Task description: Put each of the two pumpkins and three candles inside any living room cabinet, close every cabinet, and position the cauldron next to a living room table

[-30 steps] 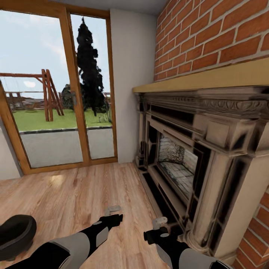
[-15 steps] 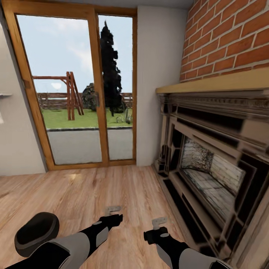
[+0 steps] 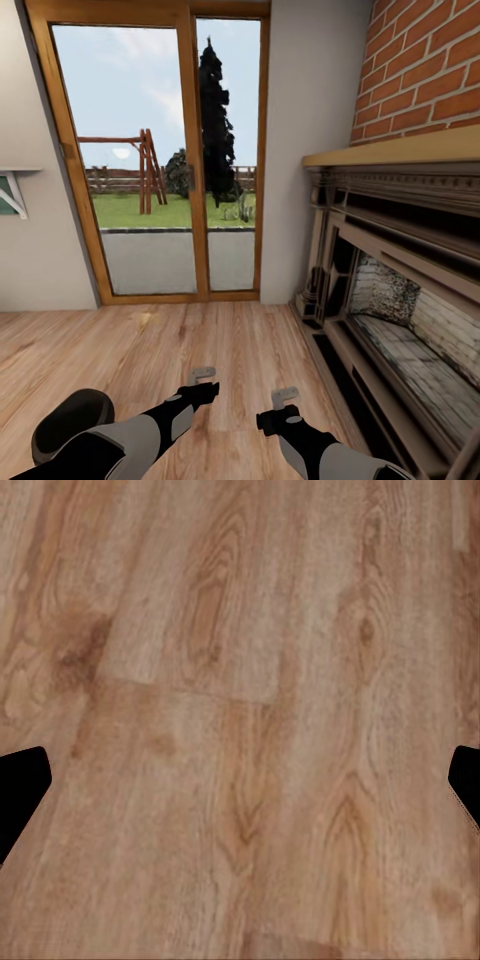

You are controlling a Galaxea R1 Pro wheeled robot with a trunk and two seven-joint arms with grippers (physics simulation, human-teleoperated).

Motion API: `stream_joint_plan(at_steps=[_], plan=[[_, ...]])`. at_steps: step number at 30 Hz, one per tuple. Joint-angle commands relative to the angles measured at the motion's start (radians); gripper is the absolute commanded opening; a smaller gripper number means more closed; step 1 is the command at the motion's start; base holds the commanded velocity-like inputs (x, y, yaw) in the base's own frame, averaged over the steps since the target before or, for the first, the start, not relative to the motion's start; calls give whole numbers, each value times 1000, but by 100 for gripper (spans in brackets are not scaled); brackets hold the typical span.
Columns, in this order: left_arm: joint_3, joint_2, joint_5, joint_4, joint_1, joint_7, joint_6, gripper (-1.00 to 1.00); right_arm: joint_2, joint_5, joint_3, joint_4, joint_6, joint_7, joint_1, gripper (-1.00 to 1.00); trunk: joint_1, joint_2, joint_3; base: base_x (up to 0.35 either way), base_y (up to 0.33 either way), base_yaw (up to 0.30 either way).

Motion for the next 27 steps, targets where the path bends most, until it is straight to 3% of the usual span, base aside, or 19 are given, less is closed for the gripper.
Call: stream_joint_plan(at_steps=[1, 27], plan=[[-8, -1, 7, 4, -2, 1, -7, 100, 0, -7, 9, -1, 2, -5, -1, 100, 0, 0, -1, 335, 0, 5], [-8, -1, 7, 4, -2, 1, -7, 100, 0, -7, 8, -1, 2, -5, -1, 100, 0, 0, -2, 335, 0, 11]])
